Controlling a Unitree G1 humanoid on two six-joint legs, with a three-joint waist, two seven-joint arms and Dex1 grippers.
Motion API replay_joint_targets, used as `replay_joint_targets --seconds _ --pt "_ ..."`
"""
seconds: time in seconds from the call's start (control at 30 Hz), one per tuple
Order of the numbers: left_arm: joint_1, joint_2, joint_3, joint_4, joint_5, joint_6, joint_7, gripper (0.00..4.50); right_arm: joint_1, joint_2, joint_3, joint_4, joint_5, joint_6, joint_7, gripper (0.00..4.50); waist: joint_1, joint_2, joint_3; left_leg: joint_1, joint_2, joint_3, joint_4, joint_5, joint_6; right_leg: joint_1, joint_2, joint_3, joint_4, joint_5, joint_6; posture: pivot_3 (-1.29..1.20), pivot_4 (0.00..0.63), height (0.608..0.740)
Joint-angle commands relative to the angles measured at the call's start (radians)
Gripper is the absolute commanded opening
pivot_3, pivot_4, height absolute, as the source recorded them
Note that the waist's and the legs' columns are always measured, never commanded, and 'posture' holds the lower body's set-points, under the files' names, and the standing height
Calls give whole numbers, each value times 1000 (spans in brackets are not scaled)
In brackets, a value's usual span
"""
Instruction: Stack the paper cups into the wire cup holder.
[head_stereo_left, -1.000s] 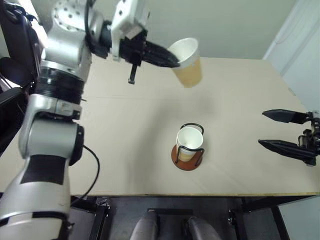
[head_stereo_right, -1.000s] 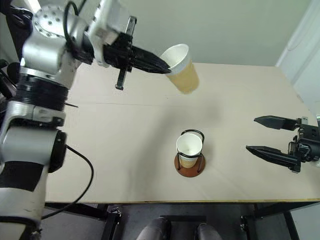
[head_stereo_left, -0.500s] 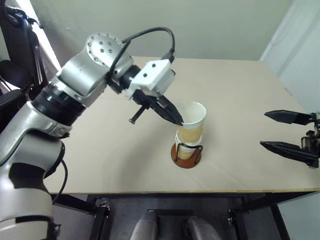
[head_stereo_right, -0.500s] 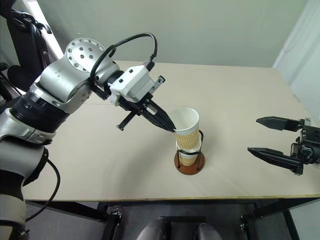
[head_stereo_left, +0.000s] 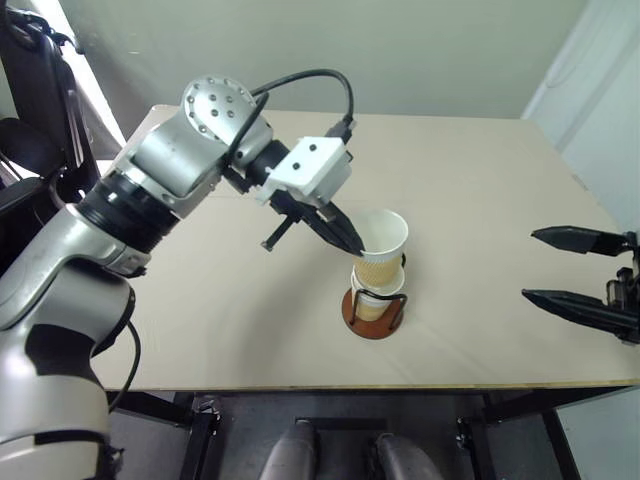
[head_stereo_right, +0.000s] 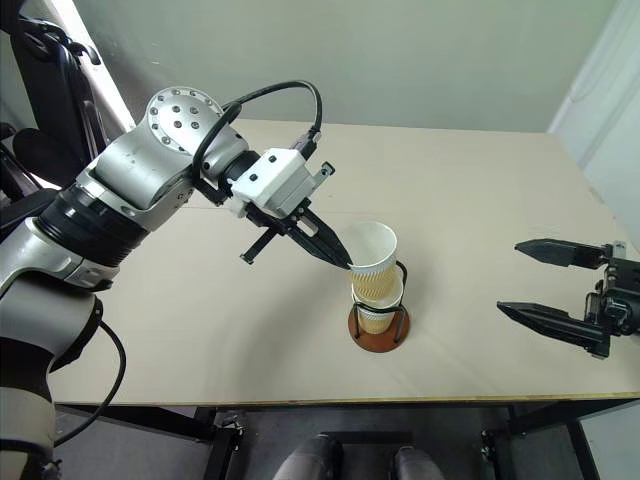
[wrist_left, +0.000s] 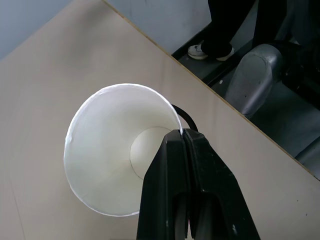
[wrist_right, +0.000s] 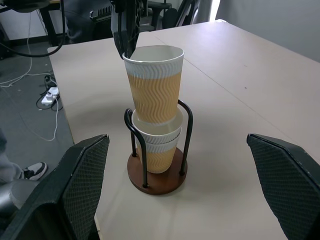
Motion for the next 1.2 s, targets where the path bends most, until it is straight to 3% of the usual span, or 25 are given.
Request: replay_joint_targets --seconds 0.03,0.13,0.23,0.47,0.6,0.67,0.77,0.97,1.2 --pt "-10 -21 19 8 27 -22 -31 7 -14 -4 -24 -16 12 -11 -17 4500 0 0 0 0 0 0 0 0 0 0 0 0 0 0 0 0 150 740" --pt "-5 -36 39 18 7 -2 -31 7 -26 -4 -6 -16 12 -13 -28 4500 0 0 0 0 0 0 1 0 0 0 0 0 0 0 0 0 150 740" --pt "3 -55 45 42 46 -26 -31 612 -41 -6 9 -11 11 -14 -34 4500 0 0 0 0 0 0 0 0 0 0 0 0 0 0 0 0 150 740" --pt "33 -133 140 83 154 -59 -31 3115 -50 -6 15 -11 21 -11 -26 4500 0 0 0 -1 0 0 1 0 0 0 0 0 0 0 1 0 150 740" --pt "45 -160 283 95 147 55 8 4479 -54 -15 19 4 22 -13 -3 4500 0 0 0 0 0 0 0 0 0 0 0 0 0 0 1 0 150 740" --pt "64 -141 363 82 102 165 15 4479 -60 -21 32 14 15 -13 9 4500 -4 0 0 0 0 1 0 0 0 0 0 0 0 0 1 0 150 740" --pt "162 -32 513 41 59 366 102 4479 -41 -57 80 57 -56 -8 23 4500 -13 4 -1 1 0 1 -1 0 0 0 0 0 0 0 1 0 150 740" --pt "551 179 706 -64 112 470 213 4479 -35 -113 142 211 -198 -67 69 4500 -28 7 -2 4 1 2 -5 2 -2 0 0 1 0 0 0 0 150 740" --pt "838 181 941 -126 81 547 404 4479 -113 -76 144 412 -266 -154 74 4500 -13 6 -1 7 1 2 -5 4 -1 -1 0 1 0 -1 -4 0 150 740"
